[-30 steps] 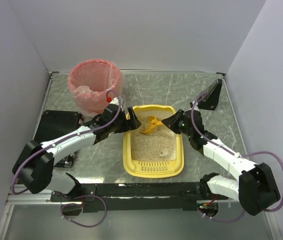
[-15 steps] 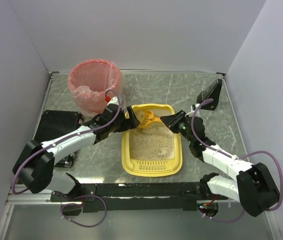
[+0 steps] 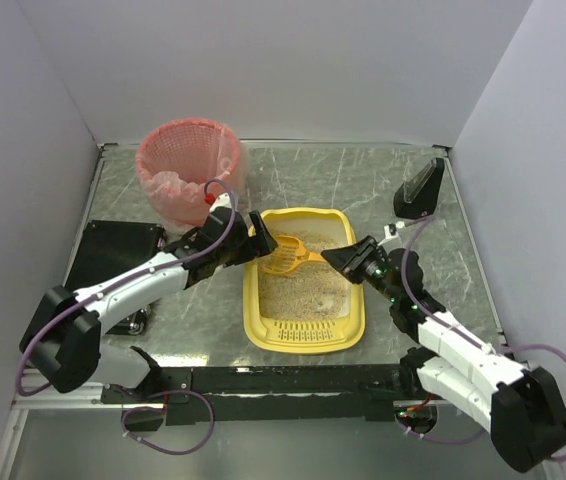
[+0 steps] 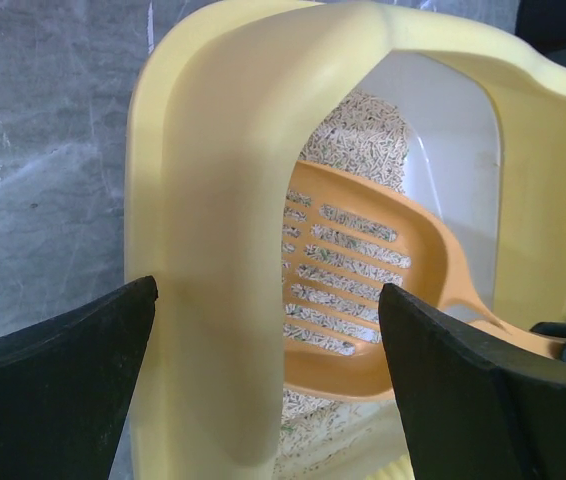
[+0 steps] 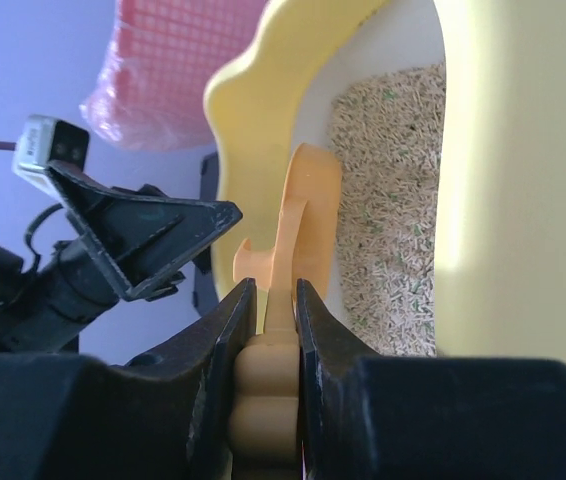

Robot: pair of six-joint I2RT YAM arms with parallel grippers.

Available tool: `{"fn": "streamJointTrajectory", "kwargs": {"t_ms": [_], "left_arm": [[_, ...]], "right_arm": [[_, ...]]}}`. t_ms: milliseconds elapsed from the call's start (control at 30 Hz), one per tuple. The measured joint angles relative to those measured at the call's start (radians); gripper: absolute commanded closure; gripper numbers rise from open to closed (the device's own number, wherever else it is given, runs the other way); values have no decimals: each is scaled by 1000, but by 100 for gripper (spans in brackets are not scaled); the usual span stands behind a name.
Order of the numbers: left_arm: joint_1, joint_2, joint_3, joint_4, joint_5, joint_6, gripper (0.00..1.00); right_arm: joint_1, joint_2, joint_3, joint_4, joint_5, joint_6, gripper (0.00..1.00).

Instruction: Clean the litter box

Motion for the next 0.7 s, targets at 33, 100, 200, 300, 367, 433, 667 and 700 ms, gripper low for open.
{"fn": "streamJointTrajectory", "kwargs": {"t_ms": [33,100,200,300,367,433,667,700], "left_arm": [[0,-8,0,-3,0,0,3],[0,-21,0,-10,-3,-2,3],[0,-42,0,-21,-12,-5,3],[0,-75,0,-32,-23,-11,3],[0,-98,0,-37,-31,-12,3],[0,-118,0,-48,-47,-13,3],[0,-178,0,-64,-64,-14,3],[0,-189,0,-65,-64,-14,3]], "right_arm": [[-9,-27,-7,-9,-4,3,100],[-29,-82,-19,-28,-11,3,100],[-59,-157,-22,-71,-13,1,100],[-102,-225,-31,-86,-38,-2,100],[-142,-256,-52,-76,-80,-1,100],[-192,-278,-88,-51,-136,3,100],[-371,-302,-240,106,-385,66,100],[-387,-299,-246,132,-416,72,100]]}}
